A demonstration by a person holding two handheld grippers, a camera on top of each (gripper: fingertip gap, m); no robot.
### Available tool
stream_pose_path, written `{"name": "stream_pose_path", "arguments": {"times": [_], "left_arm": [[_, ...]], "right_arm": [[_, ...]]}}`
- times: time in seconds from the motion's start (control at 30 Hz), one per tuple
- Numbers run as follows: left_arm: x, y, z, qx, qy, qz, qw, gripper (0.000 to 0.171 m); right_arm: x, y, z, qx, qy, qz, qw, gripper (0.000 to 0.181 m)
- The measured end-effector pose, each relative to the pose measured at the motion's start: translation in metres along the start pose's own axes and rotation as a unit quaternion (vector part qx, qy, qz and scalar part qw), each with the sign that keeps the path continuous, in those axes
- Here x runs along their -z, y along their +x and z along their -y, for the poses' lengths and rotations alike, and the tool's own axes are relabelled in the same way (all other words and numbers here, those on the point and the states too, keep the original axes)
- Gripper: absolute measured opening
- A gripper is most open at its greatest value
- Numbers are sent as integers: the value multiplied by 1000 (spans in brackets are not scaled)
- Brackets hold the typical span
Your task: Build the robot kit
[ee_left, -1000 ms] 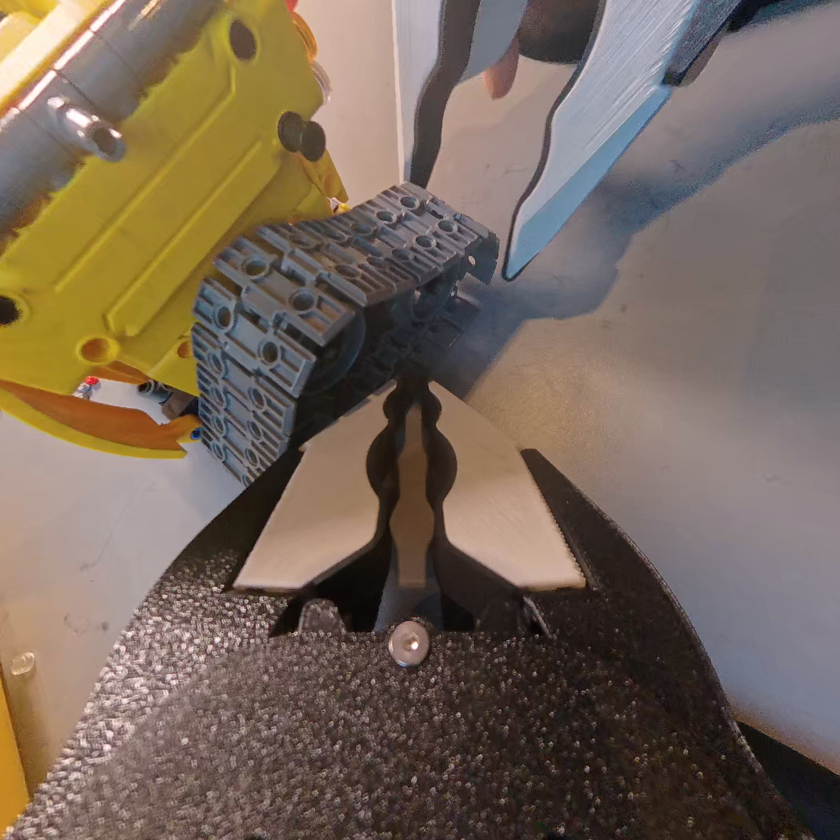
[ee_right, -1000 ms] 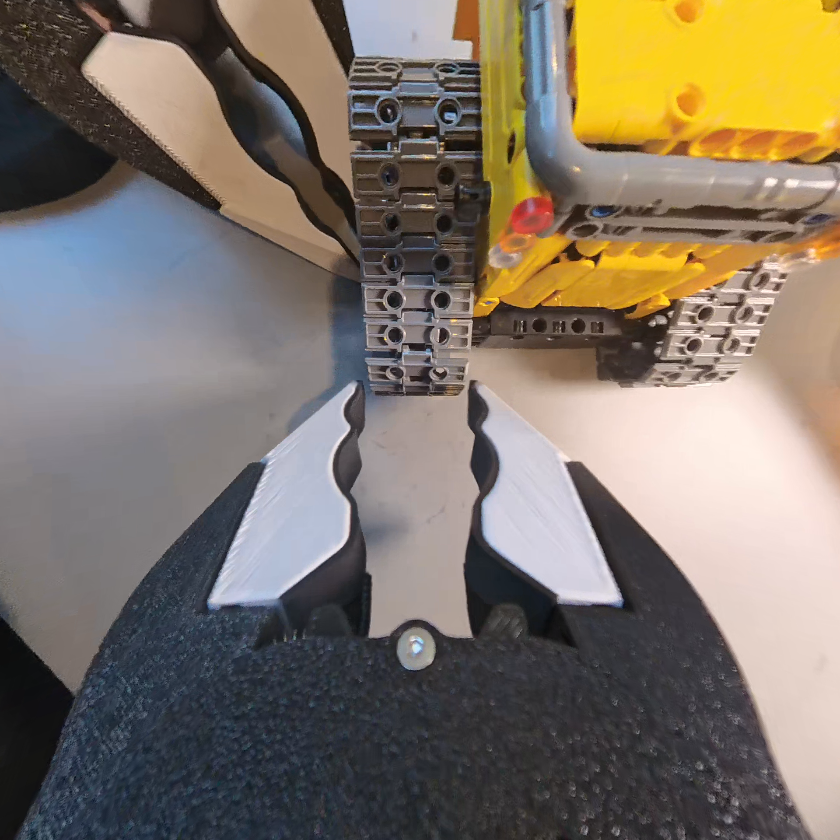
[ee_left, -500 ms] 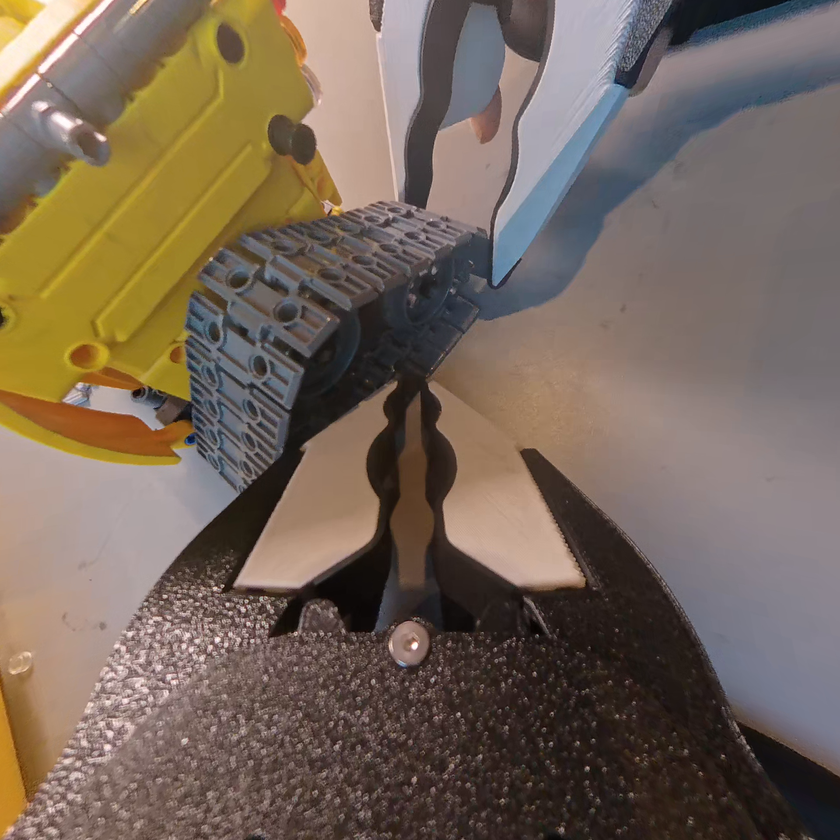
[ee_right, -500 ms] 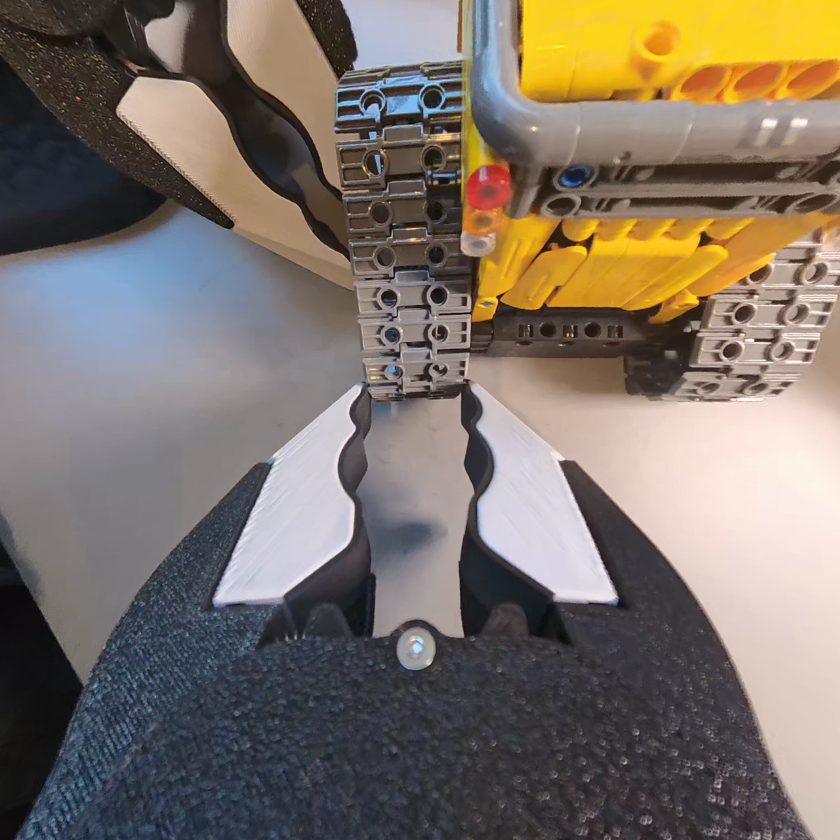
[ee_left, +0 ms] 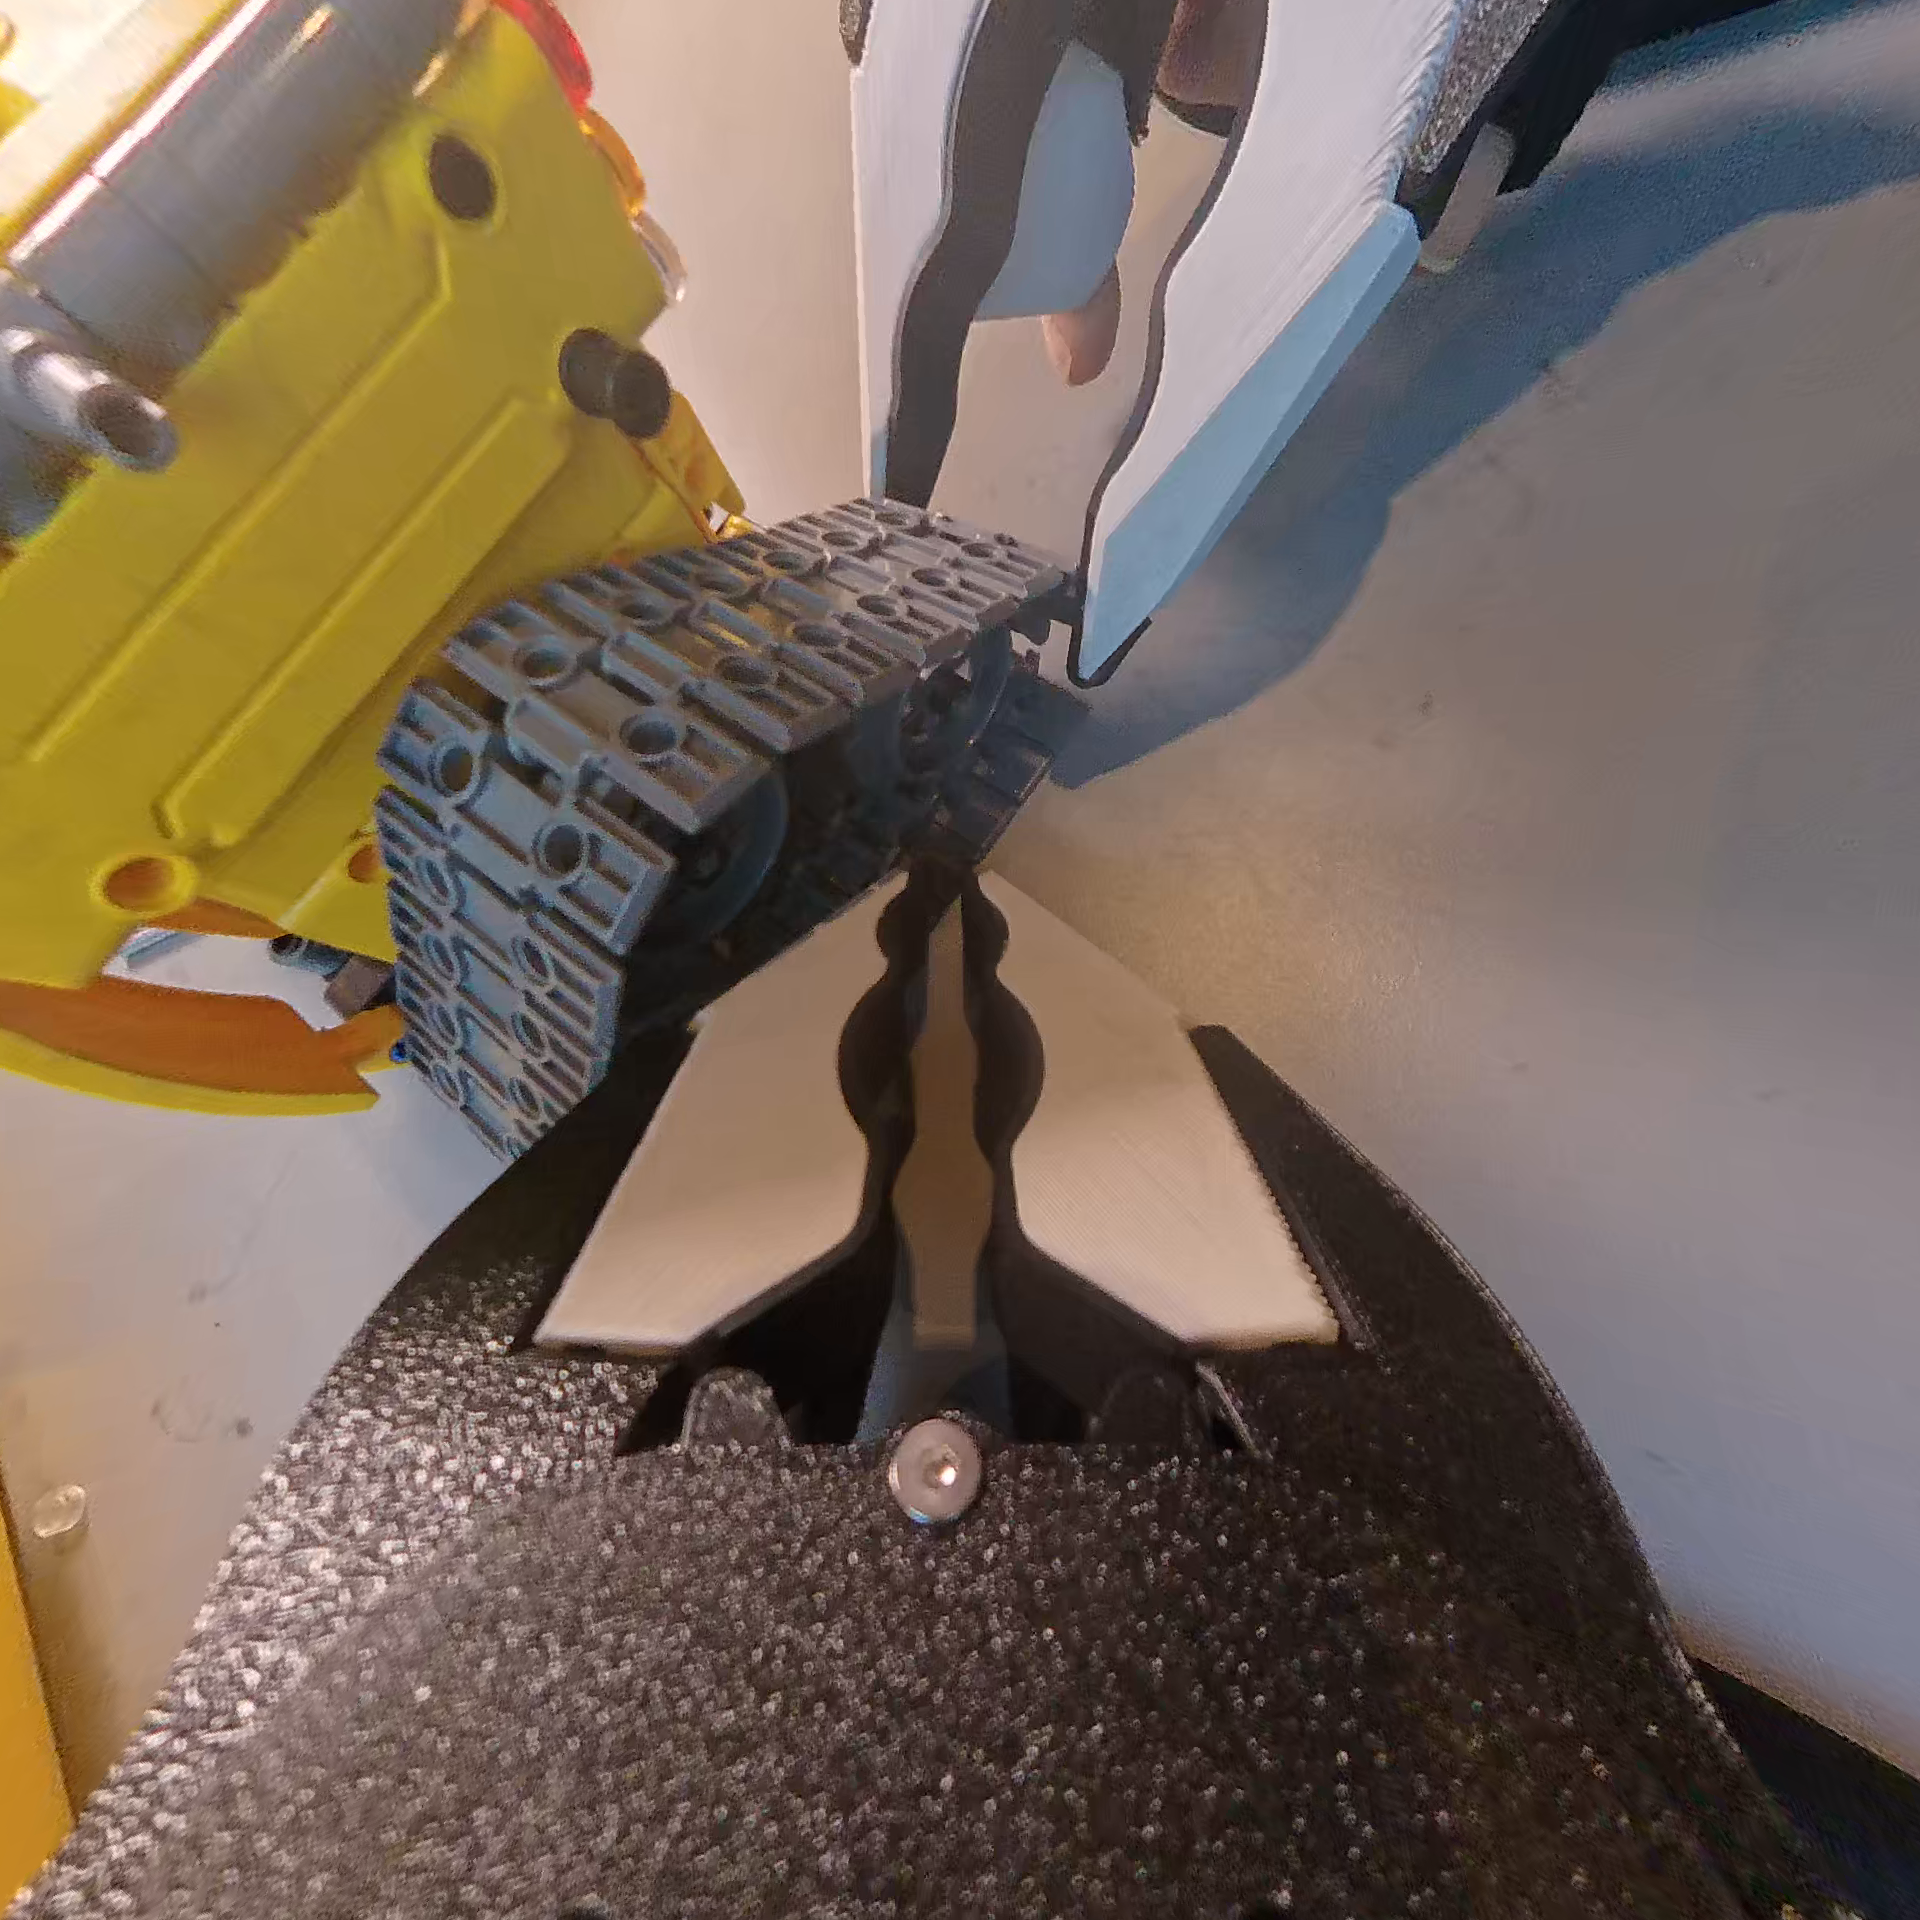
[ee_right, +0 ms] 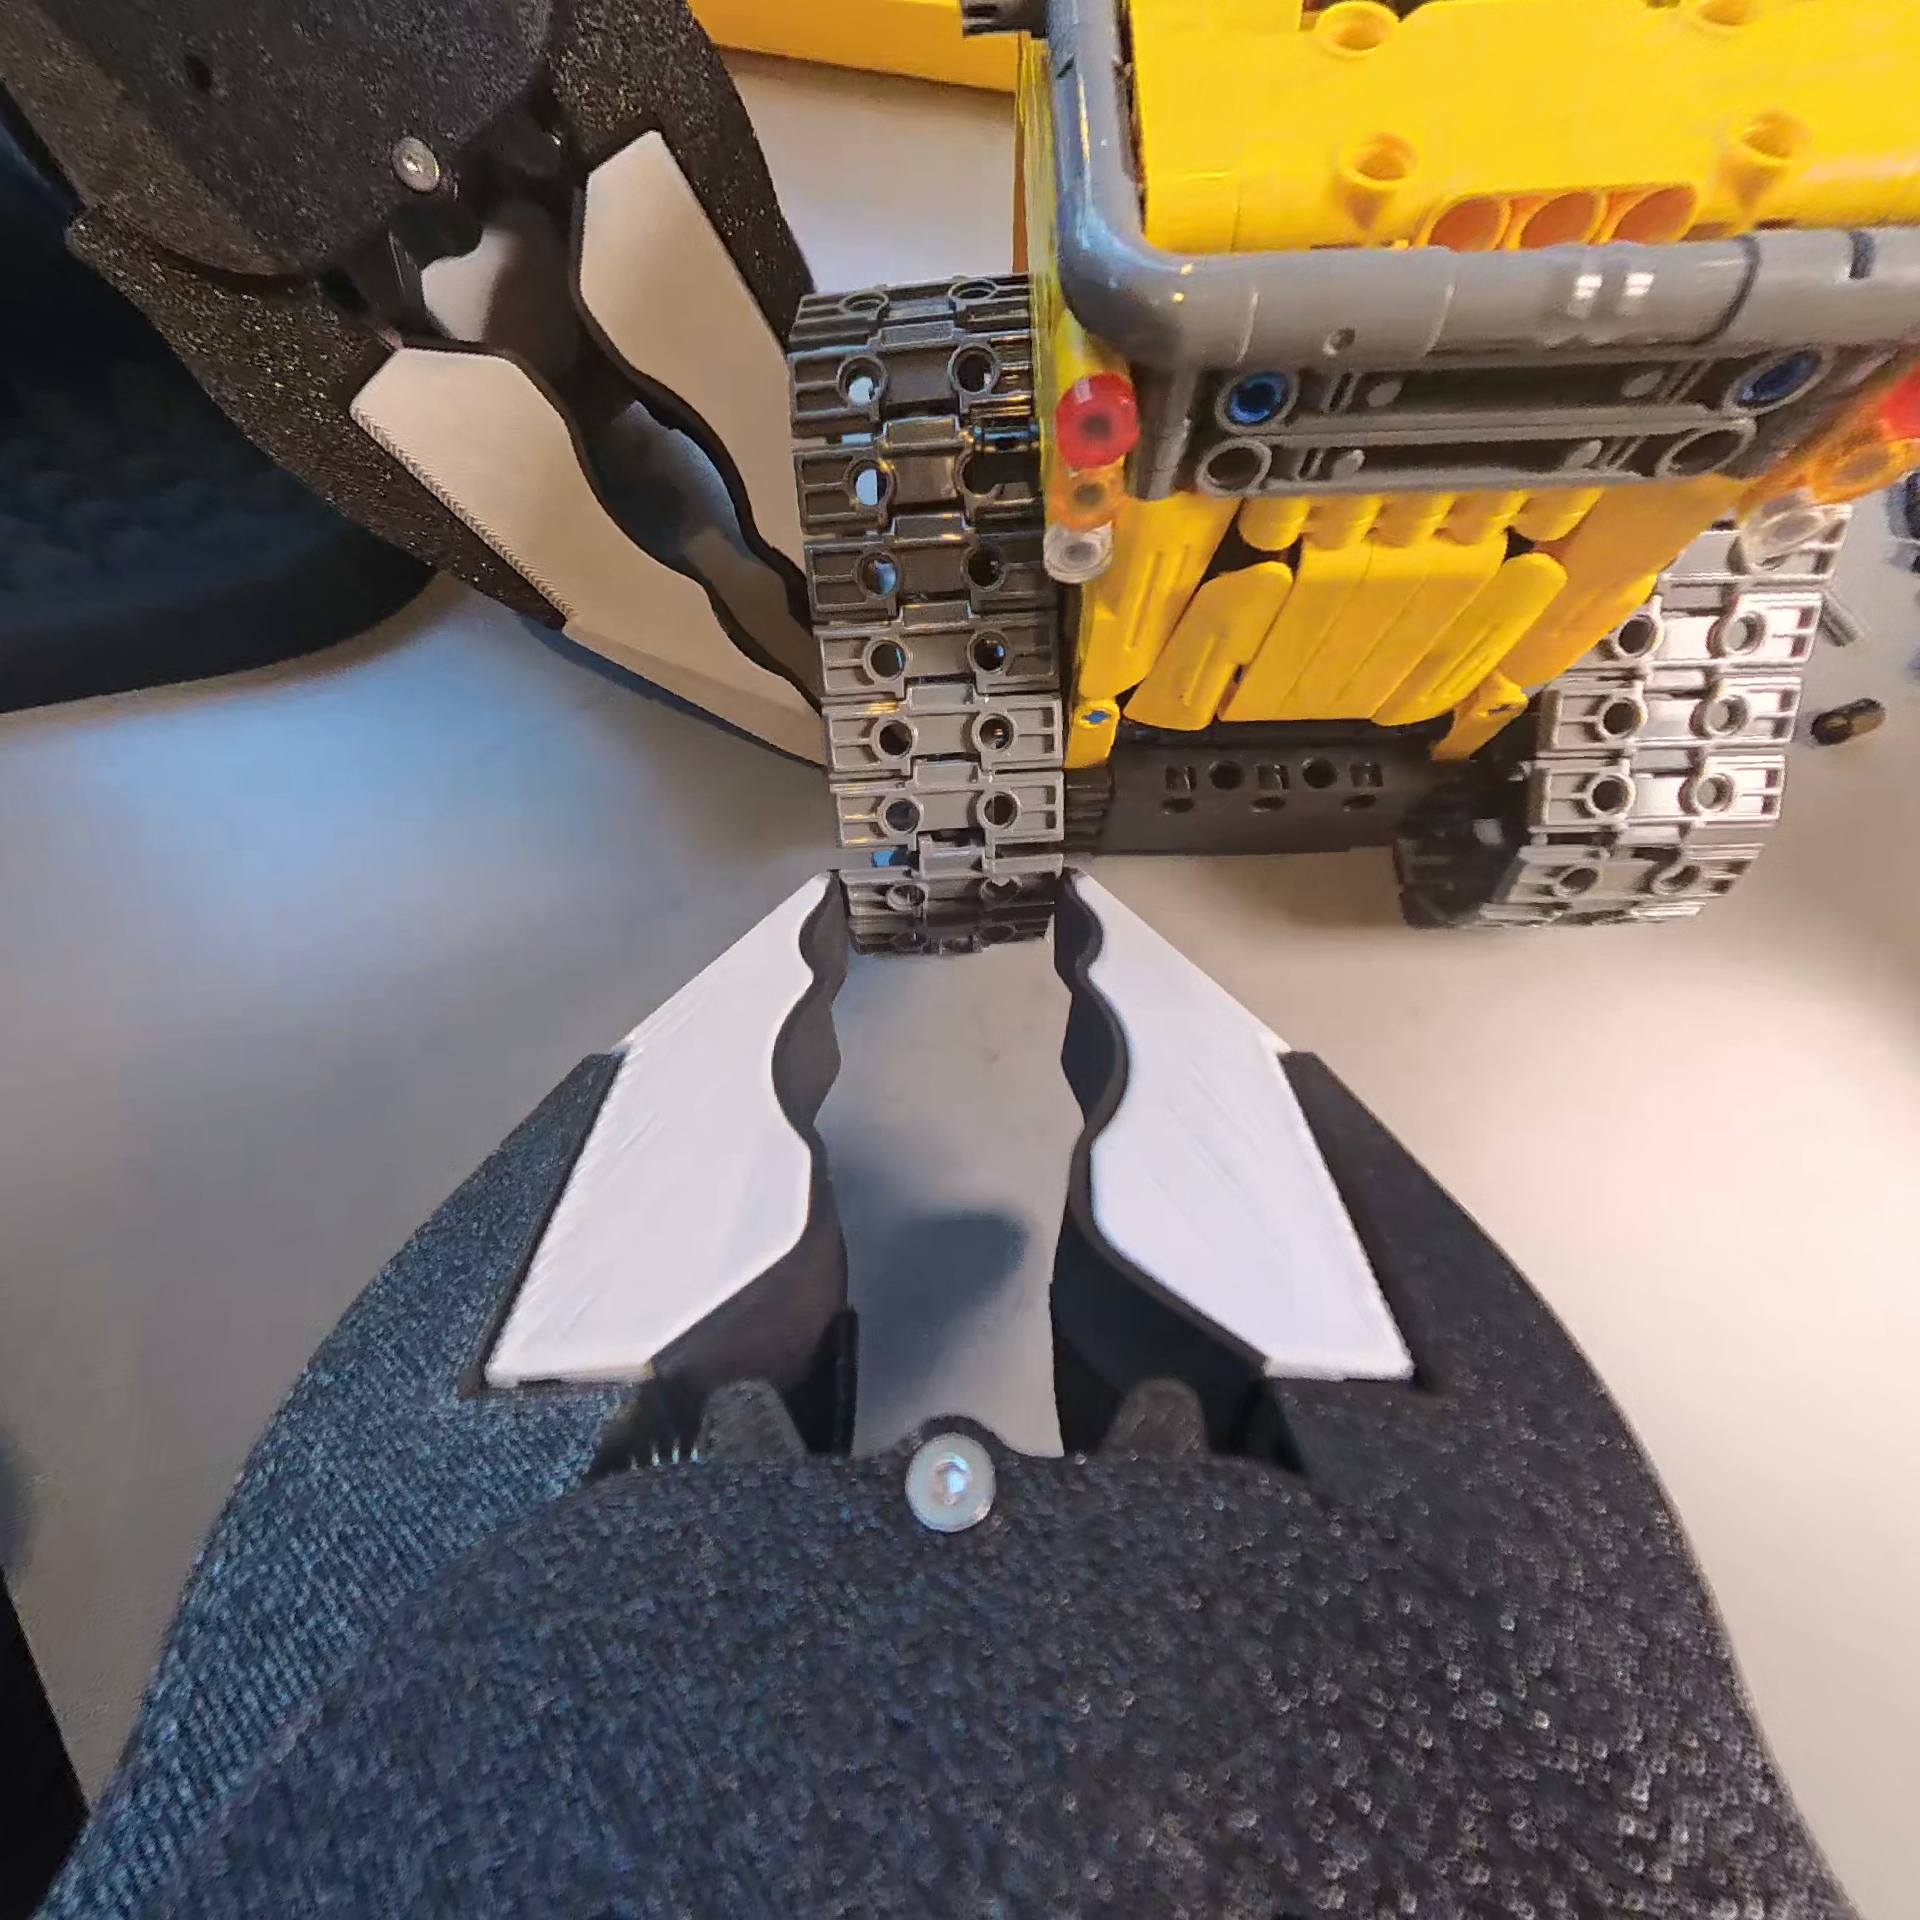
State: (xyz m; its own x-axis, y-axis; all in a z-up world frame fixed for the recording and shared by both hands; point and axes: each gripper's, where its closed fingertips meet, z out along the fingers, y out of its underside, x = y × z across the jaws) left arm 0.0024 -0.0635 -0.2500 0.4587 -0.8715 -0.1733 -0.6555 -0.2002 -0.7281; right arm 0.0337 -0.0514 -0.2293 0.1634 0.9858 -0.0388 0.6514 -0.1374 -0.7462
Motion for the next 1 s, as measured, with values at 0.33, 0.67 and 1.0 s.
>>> {"name": "stream_pose_path", "arguments": {"times": [0.33,0.67,1.0], "left_arm": [[0,0,0,-3,0,1,1000,4],[0,0,0,-8,1,4,1000,5],[0,-1,-1,-5,1,3,1000,6]], "right_arm": [[0,-1,-6,2,-9,7,1000,40],[0,-2,-6,-29,14,15,999,39],[-2,-1,-8,3,-18,1,1000,40]]}}
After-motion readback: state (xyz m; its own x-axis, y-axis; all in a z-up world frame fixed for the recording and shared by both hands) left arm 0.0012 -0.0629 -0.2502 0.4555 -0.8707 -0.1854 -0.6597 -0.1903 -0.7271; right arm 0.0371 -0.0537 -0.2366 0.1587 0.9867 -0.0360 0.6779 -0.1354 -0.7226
